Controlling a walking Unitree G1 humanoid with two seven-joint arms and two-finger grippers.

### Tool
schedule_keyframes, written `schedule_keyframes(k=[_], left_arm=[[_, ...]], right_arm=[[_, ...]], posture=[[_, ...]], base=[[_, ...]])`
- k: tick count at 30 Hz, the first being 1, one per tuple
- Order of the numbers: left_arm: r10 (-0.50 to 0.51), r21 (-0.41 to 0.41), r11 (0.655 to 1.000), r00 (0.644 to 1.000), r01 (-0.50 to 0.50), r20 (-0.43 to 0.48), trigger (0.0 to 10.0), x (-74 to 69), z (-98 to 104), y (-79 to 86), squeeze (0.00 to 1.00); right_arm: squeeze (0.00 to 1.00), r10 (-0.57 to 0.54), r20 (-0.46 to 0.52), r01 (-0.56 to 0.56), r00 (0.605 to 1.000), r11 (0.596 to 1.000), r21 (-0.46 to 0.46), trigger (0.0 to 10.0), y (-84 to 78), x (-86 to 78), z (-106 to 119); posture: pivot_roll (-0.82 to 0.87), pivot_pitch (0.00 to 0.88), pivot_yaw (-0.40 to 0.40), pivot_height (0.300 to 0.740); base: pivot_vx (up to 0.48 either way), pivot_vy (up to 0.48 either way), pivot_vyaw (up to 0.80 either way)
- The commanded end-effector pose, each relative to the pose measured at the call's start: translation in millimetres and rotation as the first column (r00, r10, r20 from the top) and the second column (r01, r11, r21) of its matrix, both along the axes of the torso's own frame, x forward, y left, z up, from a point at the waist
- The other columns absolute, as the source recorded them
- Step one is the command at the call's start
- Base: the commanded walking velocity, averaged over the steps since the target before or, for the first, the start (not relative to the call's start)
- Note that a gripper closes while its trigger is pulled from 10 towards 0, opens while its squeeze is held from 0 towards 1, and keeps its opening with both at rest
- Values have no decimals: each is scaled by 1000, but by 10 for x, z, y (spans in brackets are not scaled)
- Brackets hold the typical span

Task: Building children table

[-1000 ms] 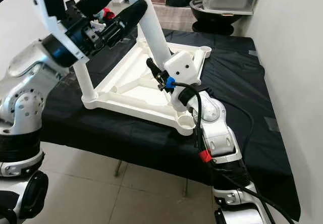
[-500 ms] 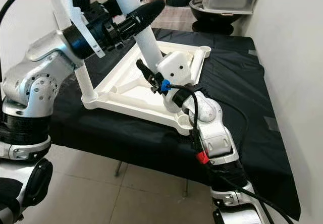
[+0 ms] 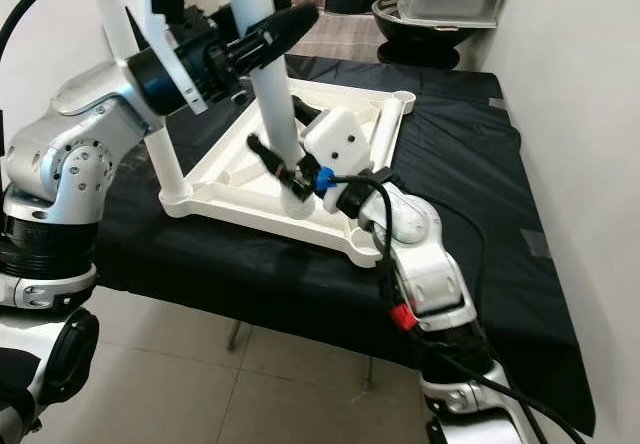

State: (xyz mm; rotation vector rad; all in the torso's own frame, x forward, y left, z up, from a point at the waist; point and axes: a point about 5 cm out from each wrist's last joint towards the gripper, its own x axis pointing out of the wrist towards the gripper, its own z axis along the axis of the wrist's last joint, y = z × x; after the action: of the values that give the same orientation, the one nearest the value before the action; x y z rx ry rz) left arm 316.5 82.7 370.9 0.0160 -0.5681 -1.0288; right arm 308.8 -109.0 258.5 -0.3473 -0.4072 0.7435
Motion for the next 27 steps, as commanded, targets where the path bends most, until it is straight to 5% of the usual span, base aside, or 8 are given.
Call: schedule_keyframes(k=[1, 5, 6, 7, 8, 21, 27], left_arm=[[-21, 16, 1000, 1000, 21, 16, 0, -40, 8, -13, 0], [-49, 33, 998, 999, 48, 21, 0, -72, -13, -49, 0], [-59, 38, 998, 998, 58, 23, 0, -87, -24, -68, 0], [-59, 38, 998, 998, 58, 23, 0, -87, -24, -68, 0], [-77, 47, 996, 997, 76, 28, 0, -112, -47, -100, 0], [-107, 55, 993, 993, 104, 42, 0, -154, -74, -148, 0], [-112, 56, 992, 993, 109, 48, 0, -168, -64, -158, 0]], right_arm=[[1000, 23, -34, -23, 999, 1000, -6, 10000, 39, -7, -56], [1000, 4, -86, -6, 996, 1000, -26, 10000, 58, 15, -142], [655, 3, -134, -6, 991, 1000, -26, 10000, 87, 19, -198], [655, 3, -134, -6, 991, 1000, -26, 10000, 87, 19, -198], [0, 13, -258, -9, 966, 1000, 17, 10000, 154, 13, -307], [0, -16, -364, 91, 931, 978, 189, 10000, 253, 116, -432], [0, -49, -394, 131, 918, 974, 184, 10000, 279, 158, -454]], posture=[[-95, 0, 8, 740], [-94, 0, 4, 740], [-94, 0, 1, 740], [-94, 0, 1, 740], [-95, 0, 1, 740], [-91, 0, -17, 740], [-90, 0, -18, 740]], base=[[0, 0, 0], [0, 0, 0], [0, 0, 0], [0, 0, 0], [0, 0, 0], [0, 0, 0], [0, 0, 0]])
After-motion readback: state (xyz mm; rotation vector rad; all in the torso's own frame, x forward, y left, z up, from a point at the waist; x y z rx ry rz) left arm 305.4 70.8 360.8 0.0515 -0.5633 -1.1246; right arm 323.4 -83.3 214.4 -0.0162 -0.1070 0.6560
